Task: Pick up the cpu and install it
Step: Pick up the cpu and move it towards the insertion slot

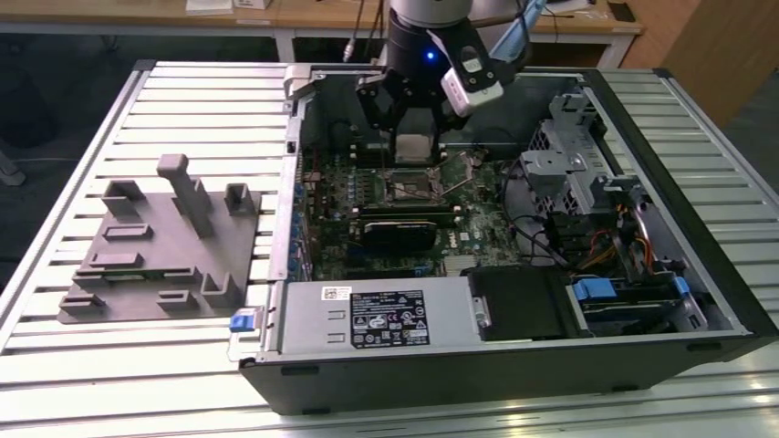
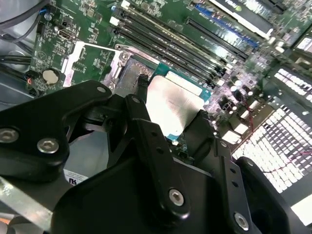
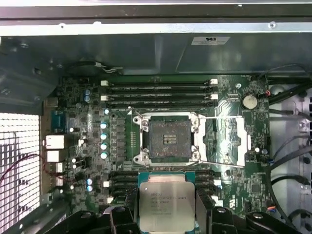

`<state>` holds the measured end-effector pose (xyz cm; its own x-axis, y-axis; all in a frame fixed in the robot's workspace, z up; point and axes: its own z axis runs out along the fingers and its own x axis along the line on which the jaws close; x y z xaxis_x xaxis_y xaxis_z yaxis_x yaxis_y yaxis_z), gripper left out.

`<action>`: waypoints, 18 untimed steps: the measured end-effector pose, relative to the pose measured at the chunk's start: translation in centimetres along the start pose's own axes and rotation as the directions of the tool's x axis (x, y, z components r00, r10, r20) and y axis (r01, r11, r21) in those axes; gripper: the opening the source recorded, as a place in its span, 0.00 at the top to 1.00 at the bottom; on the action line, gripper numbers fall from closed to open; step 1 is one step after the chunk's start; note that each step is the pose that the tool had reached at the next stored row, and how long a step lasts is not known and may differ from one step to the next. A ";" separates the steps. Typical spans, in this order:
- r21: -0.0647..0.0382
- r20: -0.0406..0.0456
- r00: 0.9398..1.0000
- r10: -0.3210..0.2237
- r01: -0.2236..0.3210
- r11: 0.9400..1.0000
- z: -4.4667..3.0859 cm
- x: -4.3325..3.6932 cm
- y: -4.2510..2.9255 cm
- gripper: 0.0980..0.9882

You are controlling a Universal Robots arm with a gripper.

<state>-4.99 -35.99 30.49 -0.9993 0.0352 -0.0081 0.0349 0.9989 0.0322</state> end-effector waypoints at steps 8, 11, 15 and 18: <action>0.000 -0.001 1.000 0.000 0.000 1.000 1.42 -0.38 0.93 0.50; 0.000 -0.001 1.000 0.000 0.000 1.000 1.98 -0.49 1.27 0.50; 0.000 -0.001 1.000 0.000 0.000 1.000 2.70 -0.58 1.72 0.50; 0.000 -0.001 1.000 0.000 0.000 1.000 3.14 -0.59 1.99 0.50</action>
<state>-4.30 -33.93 27.42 -0.9993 0.0353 -0.0072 0.0351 0.9989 0.0325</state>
